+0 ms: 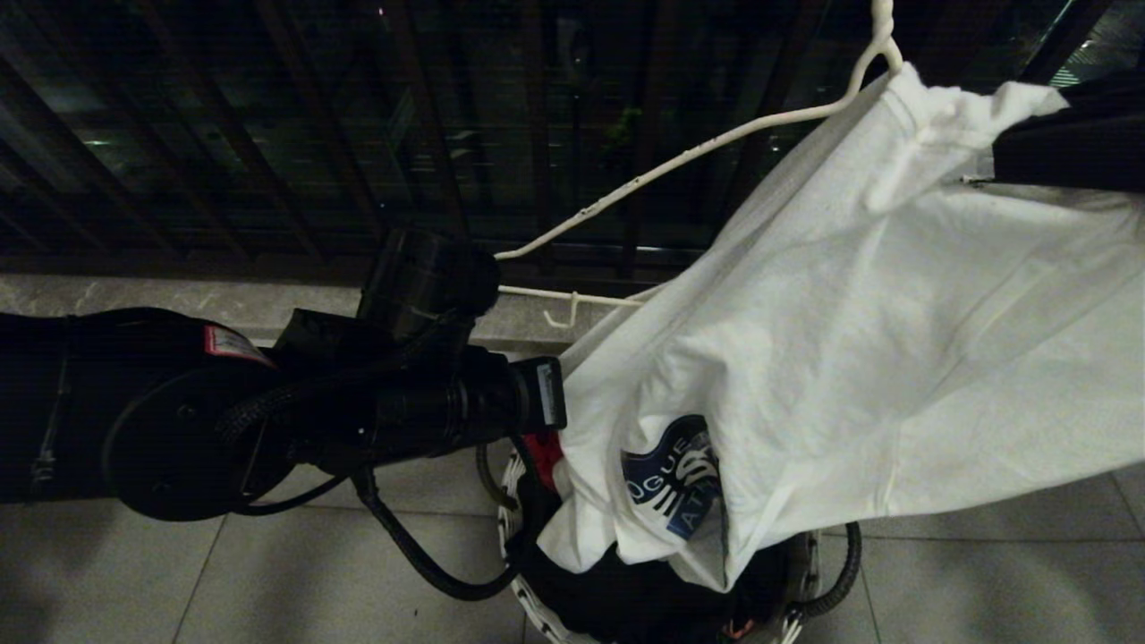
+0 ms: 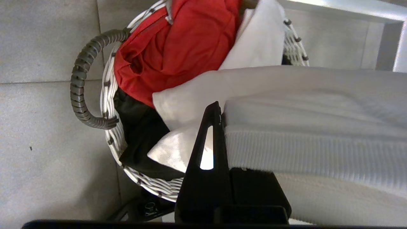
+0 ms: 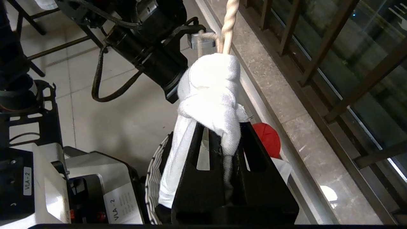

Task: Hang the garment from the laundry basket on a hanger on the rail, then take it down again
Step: Hang the clothes on the clothes rack

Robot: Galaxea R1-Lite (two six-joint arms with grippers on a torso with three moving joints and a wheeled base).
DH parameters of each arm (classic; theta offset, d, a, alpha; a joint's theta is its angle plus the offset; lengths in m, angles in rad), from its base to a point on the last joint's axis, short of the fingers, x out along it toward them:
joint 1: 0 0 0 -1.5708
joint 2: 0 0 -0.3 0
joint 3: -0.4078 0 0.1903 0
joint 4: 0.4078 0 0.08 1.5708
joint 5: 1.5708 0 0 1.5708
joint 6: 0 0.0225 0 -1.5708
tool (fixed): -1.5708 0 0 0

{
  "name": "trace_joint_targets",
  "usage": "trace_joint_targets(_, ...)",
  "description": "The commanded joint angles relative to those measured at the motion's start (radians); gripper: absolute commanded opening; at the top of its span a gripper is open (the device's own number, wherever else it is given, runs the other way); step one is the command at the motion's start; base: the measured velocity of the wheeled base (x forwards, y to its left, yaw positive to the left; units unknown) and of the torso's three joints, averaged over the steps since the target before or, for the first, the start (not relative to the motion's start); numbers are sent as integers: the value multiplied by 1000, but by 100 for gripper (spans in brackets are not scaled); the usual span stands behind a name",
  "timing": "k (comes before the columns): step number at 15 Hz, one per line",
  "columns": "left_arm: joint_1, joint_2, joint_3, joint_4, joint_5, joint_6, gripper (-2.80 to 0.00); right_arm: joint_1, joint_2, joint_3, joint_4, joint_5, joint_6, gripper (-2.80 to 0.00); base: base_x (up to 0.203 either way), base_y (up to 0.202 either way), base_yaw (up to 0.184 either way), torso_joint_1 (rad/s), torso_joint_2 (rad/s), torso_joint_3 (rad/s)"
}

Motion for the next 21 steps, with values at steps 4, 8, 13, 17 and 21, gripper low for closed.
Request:
trace_joint_targets(4, 8, 20, 0, -4, 0, -5, -280, -3, -17, 5, -6, 13, -1, -280, 0, 0, 0, 0, 0, 0)
trace_joint_targets(8, 19, 16, 6, -40, 0, -5, -280, -3, -16, 10, -4, 25, -3, -280, 0, 0, 0, 0, 0, 0)
trace_joint_targets(13, 28, -9, 5, -42, 3, 1, -280, -31, -8, 31, -6, 21, -6, -280, 0, 0, 0, 0, 0, 0)
trace_joint_targets(17, 48, 0, 0, -42, 5, 2, -280, -53, -15, 30, -6, 23, -6, -280, 0, 0, 0, 0, 0, 0)
trace_joint_targets(21, 66, 2, -2, -42, 5, 15, -280, -56, -17, 31, -6, 24, -7, -280, 0, 0, 0, 0, 0, 0)
